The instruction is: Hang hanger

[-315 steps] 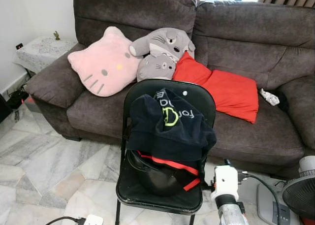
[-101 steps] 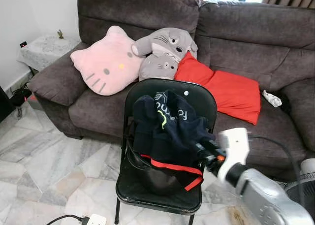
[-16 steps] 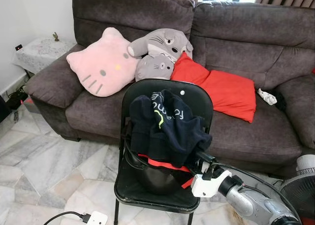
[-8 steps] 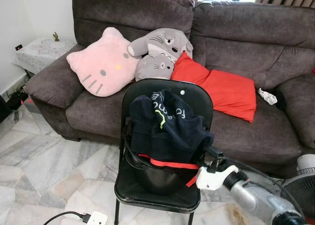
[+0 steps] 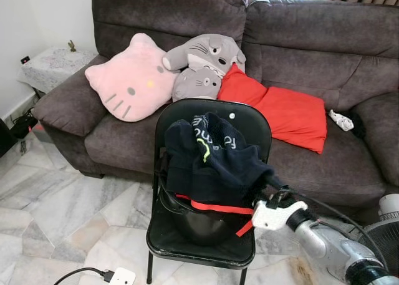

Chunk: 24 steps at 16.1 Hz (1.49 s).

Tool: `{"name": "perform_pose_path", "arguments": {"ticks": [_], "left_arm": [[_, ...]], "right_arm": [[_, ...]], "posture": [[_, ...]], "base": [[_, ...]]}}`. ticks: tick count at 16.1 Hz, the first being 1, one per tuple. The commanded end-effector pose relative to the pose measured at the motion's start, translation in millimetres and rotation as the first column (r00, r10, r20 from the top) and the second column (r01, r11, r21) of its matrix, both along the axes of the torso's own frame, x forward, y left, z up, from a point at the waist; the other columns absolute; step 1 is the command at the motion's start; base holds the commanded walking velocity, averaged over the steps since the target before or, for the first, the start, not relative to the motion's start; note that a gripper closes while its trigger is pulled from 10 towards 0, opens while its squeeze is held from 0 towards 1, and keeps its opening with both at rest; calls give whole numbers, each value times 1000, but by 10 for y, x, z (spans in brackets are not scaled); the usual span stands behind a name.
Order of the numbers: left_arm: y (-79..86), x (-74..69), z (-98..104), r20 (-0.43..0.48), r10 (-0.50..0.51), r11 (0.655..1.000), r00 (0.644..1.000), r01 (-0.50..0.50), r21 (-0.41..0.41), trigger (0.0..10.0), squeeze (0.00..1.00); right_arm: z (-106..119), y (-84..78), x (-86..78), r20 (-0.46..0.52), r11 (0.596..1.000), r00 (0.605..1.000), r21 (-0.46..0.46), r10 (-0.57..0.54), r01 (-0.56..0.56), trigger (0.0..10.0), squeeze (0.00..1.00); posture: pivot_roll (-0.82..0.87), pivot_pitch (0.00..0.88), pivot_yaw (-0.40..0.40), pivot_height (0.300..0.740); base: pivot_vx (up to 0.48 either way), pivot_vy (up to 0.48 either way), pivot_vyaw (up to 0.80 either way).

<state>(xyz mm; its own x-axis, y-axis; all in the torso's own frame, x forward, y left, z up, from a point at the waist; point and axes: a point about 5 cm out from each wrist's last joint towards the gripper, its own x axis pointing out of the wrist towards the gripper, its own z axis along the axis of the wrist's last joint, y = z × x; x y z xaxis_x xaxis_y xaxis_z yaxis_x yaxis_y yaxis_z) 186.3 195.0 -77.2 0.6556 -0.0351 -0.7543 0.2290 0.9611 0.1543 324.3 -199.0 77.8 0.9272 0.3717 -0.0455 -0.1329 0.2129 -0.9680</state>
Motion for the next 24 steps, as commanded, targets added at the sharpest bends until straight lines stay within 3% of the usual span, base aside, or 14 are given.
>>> {"name": "perform_pose_path", "arguments": {"ticks": [1,5,7,9,11,12,14,16,18,20,24], "left_arm": [[35,-41,-16,-14,-5,1000,1000,5,15,10000,0],[38,-42,-16,-13,-7,1000,1000,7,17,10000,0],[40,-44,-16,-13,-7,1000,1000,8,18,10000,0],[46,-43,-14,-14,-12,1000,1000,12,22,10000,0],[47,-44,-14,-14,-15,1000,1000,15,23,10000,0],[49,-45,-14,-14,-15,1000,1000,16,24,10000,0],[53,-50,-16,-15,-17,1000,1000,17,24,10000,0],[56,-51,-16,-16,-18,1000,1000,19,25,10000,0],[64,-50,-14,-18,-25,999,1000,26,29,10000,0],[65,-47,-12,-17,-29,999,999,29,29,10000,0],[71,-43,-10,-16,-25,999,1000,25,31,10000,0]], "right_arm": [[46,-91,48,15,995,996,49,-91,90,10000,0],[-14,-6,43,-3,986,994,121,-112,112,10000,0],[18,64,68,-16,964,993,236,-120,121,10000,0],[97,226,127,-103,839,990,526,-100,140,10000,0],[51,275,153,-193,749,974,627,-119,216,10000,0],[1,283,151,-232,742,964,622,-132,251,10000,0],[-108,277,118,-272,792,950,540,-155,284,10000,0],[-59,246,127,-257,761,956,588,-144,273,10000,0],[212,257,193,-130,744,989,655,-64,134,10000,0],[384,346,231,-52,751,999,660,10,27,10000,0],[674,568,266,47,742,983,650,177,-165,10000,0]], "posture": [[-109,87,1,740],[-103,87,2,740],[-99,87,6,740],[-99,89,10,740],[-85,90,13,740],[-84,91,13,740],[-82,92,15,740],[-86,93,17,740],[-96,92,20,740],[-96,90,20,740],[-99,91,20,740]], "base": [[0,0,0],[0,0,0],[0,0,0],[0,0,0],[0,0,0],[0,0,0],[0,0,0],[0,0,0],[0,0,0],[0,0,0],[0,0,0]]}}
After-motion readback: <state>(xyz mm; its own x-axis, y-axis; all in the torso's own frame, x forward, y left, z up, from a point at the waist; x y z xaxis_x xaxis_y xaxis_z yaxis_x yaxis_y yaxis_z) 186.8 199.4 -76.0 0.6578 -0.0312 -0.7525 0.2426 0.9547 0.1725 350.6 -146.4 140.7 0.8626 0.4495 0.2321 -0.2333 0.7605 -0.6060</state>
